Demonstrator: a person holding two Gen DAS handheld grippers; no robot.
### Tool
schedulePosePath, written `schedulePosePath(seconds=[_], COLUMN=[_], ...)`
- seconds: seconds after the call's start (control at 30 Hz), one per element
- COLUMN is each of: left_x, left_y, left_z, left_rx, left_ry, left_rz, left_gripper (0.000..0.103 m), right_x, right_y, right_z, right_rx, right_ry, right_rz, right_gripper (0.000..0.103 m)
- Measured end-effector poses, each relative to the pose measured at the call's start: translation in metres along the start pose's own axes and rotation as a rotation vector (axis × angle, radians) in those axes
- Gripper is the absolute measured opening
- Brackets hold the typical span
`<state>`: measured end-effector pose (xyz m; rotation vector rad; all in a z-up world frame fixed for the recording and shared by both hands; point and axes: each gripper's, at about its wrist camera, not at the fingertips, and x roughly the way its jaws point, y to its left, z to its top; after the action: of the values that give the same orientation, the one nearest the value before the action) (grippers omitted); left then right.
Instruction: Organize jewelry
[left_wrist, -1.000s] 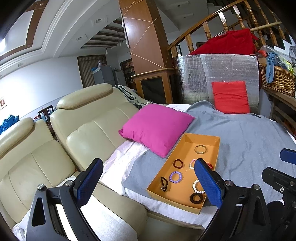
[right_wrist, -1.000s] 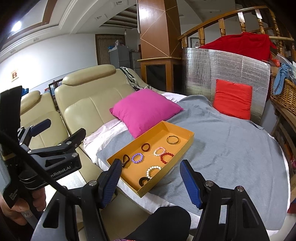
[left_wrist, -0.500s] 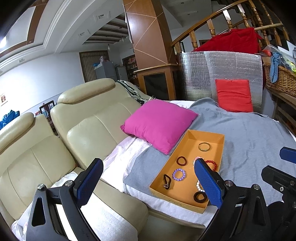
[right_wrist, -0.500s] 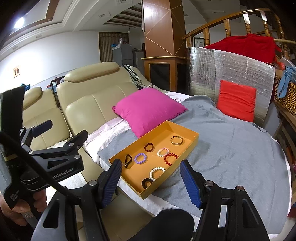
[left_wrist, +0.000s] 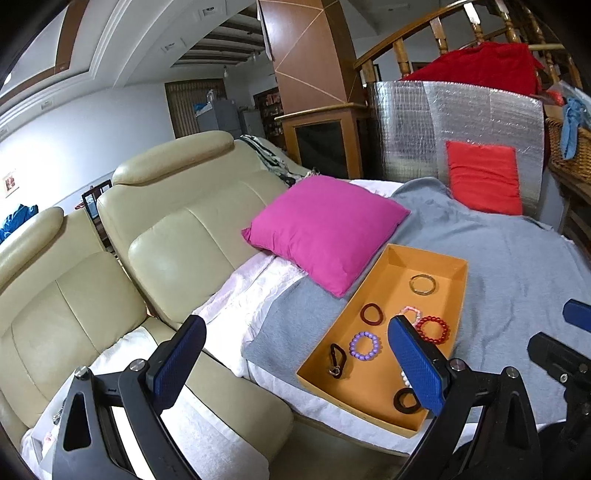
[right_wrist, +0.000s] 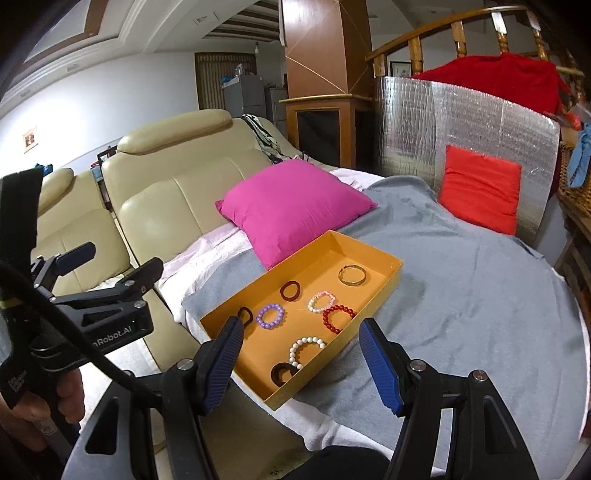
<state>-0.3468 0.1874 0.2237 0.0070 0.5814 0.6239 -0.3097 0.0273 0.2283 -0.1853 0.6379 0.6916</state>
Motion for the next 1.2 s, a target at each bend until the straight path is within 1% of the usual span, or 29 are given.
schedulePosePath(seconds=[0.17, 0.47, 0.9, 1.2], left_x=[0.017, 0.044, 0.085, 0.107], left_y=[-0.007, -0.015, -0.011, -0.002], left_z=[0.006, 0.014, 0.01, 0.003], left_rx=[0.011, 0.005, -0.021, -0.054], left_ry=[0.027, 0.061, 0.103, 0.145], left_rz=[0.027, 0.045, 0.004, -0.001], left_gripper=[0.099, 0.099, 0.099, 0.099], right_x=[0.016, 0.043, 0.078, 0.107], right_y=[-0.01, -0.018, -0.017, -0.009], right_z=[0.008, 0.018, 0.02, 0.013], right_rx=[-0.011, -0.046, -0.056, -0.061], right_ry=[0.007, 0.003, 0.031, 0.074], right_rz=[0.007, 0.03, 0.035, 0.046], right_gripper=[0.069, 0.069, 0.069, 0.069])
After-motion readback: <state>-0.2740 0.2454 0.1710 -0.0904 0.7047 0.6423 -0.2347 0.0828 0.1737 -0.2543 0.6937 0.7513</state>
